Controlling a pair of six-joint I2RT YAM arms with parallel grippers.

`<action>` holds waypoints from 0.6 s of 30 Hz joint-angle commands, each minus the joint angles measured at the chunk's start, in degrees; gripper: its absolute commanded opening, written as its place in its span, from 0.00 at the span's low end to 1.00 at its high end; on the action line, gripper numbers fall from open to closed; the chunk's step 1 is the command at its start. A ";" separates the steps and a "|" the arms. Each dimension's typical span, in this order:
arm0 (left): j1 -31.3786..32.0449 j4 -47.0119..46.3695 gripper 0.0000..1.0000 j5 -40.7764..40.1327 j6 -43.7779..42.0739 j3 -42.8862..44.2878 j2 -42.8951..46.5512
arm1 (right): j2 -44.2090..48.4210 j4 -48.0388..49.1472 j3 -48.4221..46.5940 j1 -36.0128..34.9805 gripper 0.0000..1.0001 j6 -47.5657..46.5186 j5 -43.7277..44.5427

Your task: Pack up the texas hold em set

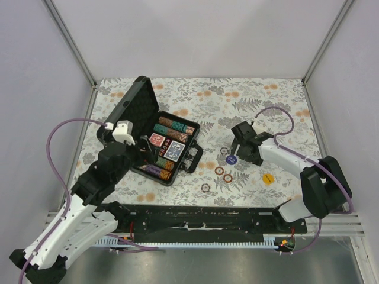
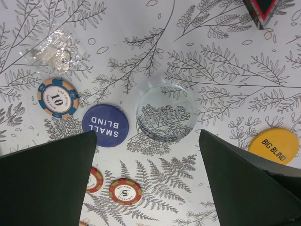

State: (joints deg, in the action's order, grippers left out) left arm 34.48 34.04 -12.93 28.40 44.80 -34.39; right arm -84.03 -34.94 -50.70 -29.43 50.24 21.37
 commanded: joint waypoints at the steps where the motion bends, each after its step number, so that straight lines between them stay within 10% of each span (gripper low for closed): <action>1: 0.06 -7.58 0.95 2.12 -2.91 2.40 -2.60 | 0.97 -0.83 0.42 1.65 0.98 -0.67 -0.71; 18: 0.15 -15.32 0.95 0.89 -3.35 0.03 -7.09 | -2.80 -0.92 1.22 6.58 0.89 -2.95 -6.42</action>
State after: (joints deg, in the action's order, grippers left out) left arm 34.48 21.63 -10.39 26.83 44.91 -40.64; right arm -84.93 -35.51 -49.89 -23.31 48.16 16.67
